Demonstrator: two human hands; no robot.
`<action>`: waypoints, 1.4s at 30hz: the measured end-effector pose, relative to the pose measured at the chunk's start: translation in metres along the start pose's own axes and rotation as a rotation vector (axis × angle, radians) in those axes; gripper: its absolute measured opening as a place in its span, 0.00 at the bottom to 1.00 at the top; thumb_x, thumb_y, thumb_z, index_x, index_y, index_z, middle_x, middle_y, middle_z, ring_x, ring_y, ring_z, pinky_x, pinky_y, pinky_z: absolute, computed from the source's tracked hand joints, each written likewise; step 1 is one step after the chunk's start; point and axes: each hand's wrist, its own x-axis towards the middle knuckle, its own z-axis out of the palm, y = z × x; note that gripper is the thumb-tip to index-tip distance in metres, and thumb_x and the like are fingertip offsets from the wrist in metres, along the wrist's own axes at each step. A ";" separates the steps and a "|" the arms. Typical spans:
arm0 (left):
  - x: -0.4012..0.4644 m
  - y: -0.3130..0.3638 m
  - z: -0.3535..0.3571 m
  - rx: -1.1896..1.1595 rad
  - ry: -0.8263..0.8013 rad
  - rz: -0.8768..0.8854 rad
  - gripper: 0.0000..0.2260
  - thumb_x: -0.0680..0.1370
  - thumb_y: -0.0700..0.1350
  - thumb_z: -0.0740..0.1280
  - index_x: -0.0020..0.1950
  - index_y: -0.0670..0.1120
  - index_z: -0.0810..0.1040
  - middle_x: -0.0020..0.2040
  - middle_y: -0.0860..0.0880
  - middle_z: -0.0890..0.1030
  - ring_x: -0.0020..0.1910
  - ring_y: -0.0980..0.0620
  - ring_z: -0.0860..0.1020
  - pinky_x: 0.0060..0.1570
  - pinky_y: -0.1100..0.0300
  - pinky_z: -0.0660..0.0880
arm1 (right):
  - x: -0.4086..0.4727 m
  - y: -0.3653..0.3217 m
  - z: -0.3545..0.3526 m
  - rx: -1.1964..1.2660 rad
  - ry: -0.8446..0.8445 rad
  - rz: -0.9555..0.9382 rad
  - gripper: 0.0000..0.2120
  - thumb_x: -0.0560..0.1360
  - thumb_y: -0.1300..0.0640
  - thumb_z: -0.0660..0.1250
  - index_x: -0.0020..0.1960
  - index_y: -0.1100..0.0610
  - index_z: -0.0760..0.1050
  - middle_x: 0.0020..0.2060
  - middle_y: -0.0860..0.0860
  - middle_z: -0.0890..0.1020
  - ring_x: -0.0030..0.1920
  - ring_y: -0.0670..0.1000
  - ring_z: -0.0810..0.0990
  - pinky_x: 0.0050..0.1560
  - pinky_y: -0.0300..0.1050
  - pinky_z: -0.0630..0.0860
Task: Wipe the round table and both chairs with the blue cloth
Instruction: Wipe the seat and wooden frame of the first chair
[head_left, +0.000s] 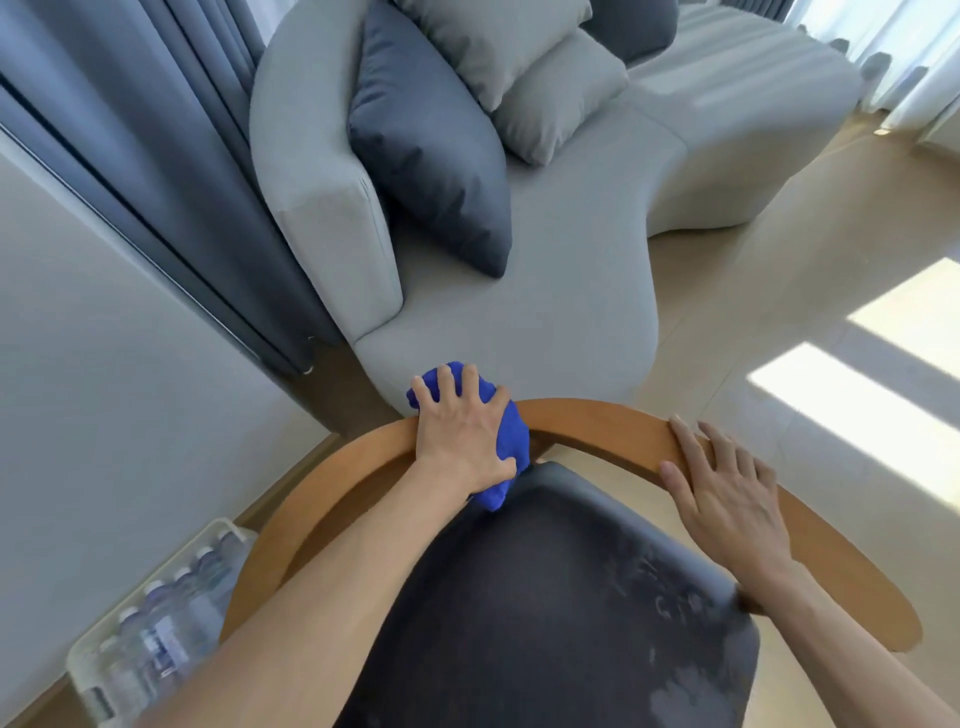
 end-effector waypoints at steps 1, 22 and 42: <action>-0.004 -0.005 0.000 -0.007 0.014 0.000 0.34 0.68 0.64 0.65 0.70 0.53 0.61 0.71 0.42 0.58 0.68 0.36 0.59 0.66 0.35 0.56 | 0.000 0.001 0.000 0.006 0.002 0.006 0.29 0.79 0.37 0.42 0.77 0.48 0.54 0.70 0.56 0.67 0.68 0.59 0.68 0.65 0.56 0.65; -0.148 -0.097 0.045 -0.399 0.453 -0.385 0.35 0.57 0.55 0.77 0.60 0.49 0.69 0.64 0.41 0.69 0.58 0.39 0.72 0.51 0.45 0.76 | -0.006 -0.250 -0.024 0.167 -0.031 -0.716 0.35 0.74 0.57 0.58 0.79 0.53 0.52 0.78 0.52 0.56 0.78 0.56 0.52 0.75 0.55 0.47; -0.333 -0.047 0.135 -0.755 0.331 -0.886 0.33 0.62 0.55 0.74 0.62 0.56 0.61 0.69 0.51 0.57 0.61 0.43 0.71 0.47 0.47 0.78 | -0.023 -0.278 -0.029 0.113 -0.049 -0.765 0.32 0.80 0.60 0.57 0.79 0.54 0.46 0.78 0.51 0.50 0.78 0.54 0.44 0.77 0.58 0.43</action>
